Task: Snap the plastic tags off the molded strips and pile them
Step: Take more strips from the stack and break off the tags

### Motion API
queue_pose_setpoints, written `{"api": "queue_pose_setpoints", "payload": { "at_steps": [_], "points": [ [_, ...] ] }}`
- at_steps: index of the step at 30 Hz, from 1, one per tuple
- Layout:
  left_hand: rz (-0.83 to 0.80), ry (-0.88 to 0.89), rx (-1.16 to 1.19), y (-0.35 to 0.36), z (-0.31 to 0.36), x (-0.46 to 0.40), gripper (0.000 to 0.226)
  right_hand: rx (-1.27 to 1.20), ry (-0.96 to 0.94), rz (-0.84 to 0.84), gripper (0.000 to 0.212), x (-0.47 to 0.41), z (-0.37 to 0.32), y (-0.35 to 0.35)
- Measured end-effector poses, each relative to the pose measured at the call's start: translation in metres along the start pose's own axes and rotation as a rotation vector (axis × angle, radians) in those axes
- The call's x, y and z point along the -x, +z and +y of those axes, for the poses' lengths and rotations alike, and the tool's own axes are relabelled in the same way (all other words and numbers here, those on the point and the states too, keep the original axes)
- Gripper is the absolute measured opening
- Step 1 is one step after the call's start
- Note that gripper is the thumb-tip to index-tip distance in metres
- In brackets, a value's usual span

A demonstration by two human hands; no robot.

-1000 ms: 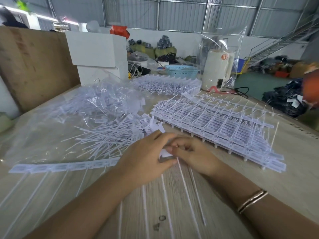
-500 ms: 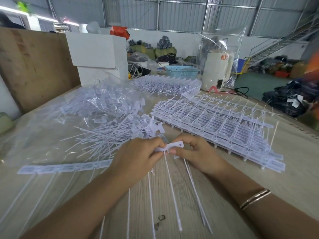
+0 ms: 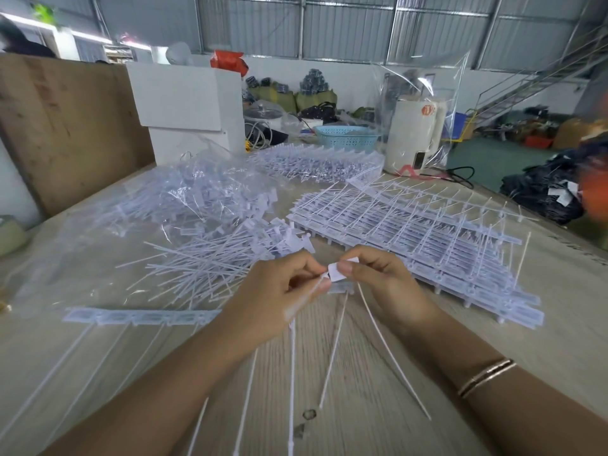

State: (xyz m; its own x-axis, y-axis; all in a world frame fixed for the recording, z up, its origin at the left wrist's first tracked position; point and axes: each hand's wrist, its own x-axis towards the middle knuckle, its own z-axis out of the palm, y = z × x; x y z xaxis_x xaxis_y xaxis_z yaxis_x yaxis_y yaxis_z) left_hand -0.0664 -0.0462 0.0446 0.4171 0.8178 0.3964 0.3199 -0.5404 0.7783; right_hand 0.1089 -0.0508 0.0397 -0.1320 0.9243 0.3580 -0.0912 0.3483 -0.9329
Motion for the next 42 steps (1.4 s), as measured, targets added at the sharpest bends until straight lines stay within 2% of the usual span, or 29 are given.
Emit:
{"api": "queue_pose_setpoints", "payload": {
  "at_steps": [4,5,9,12,14,15,18,21,24,26,29,31,33,36,40,42],
  "points": [
    [0.005,-0.04,0.107,-0.003,-0.002,0.001,0.004,-0.338,0.084,0.167,0.012,0.0,-0.01,-0.012],
    [0.021,-0.043,0.092,-0.005,-0.005,0.002,0.005,-0.309,0.113,0.195,0.014,0.001,-0.01,-0.019],
    [0.085,0.1,-0.254,-0.007,-0.011,0.004,0.014,0.583,0.196,0.147,0.017,0.001,0.005,-0.025],
    [0.094,0.154,-0.403,-0.004,-0.011,0.004,0.022,0.901,0.139,0.168,0.026,-0.003,0.015,-0.017],
    [0.096,0.137,-0.438,-0.004,-0.011,0.004,0.029,0.986,0.114,0.147,0.014,-0.004,0.02,-0.018],
    [0.085,0.125,-0.456,-0.004,-0.011,0.004,0.031,0.993,0.121,0.138,0.012,-0.005,0.023,-0.019],
    [0.029,0.094,-0.555,-0.003,-0.008,0.0,0.042,0.947,0.12,0.158,0.024,-0.004,0.024,-0.019],
    [-0.009,0.14,-0.637,-0.003,0.001,-0.007,0.051,0.82,-0.003,0.219,0.018,-0.002,0.016,-0.011],
    [-0.044,0.211,-0.711,0.0,0.01,-0.018,0.052,0.676,-0.062,0.068,0.037,0.003,0.009,0.0],
    [-0.071,0.23,-0.72,0.002,0.014,-0.026,0.052,0.592,-0.024,0.008,0.038,0.003,0.01,0.004],
    [-0.123,0.193,-0.589,0.001,0.013,-0.03,0.052,0.301,0.115,0.073,0.024,0.001,0.01,-0.002],
    [-0.151,0.15,-0.491,-0.003,0.006,-0.025,0.044,0.175,0.189,0.118,0.022,0.002,0.008,-0.007],
    [-0.16,0.115,-0.451,-0.008,-0.002,-0.017,0.032,0.211,0.228,0.155,0.019,0.003,0.008,-0.013],
    [-0.131,0.108,-0.493,-0.009,-0.009,-0.006,0.03,0.347,0.254,0.147,0.023,0.005,0.006,-0.014],
    [-0.011,0.201,-0.617,-0.005,-0.008,-0.002,0.019,0.381,0.152,-0.006,0.016,0.01,-0.002,-0.007],
    [0.007,0.218,-0.662,-0.006,-0.007,-0.002,0.02,0.425,0.096,-0.061,0.006,0.011,-0.004,-0.006]
  ]
}}
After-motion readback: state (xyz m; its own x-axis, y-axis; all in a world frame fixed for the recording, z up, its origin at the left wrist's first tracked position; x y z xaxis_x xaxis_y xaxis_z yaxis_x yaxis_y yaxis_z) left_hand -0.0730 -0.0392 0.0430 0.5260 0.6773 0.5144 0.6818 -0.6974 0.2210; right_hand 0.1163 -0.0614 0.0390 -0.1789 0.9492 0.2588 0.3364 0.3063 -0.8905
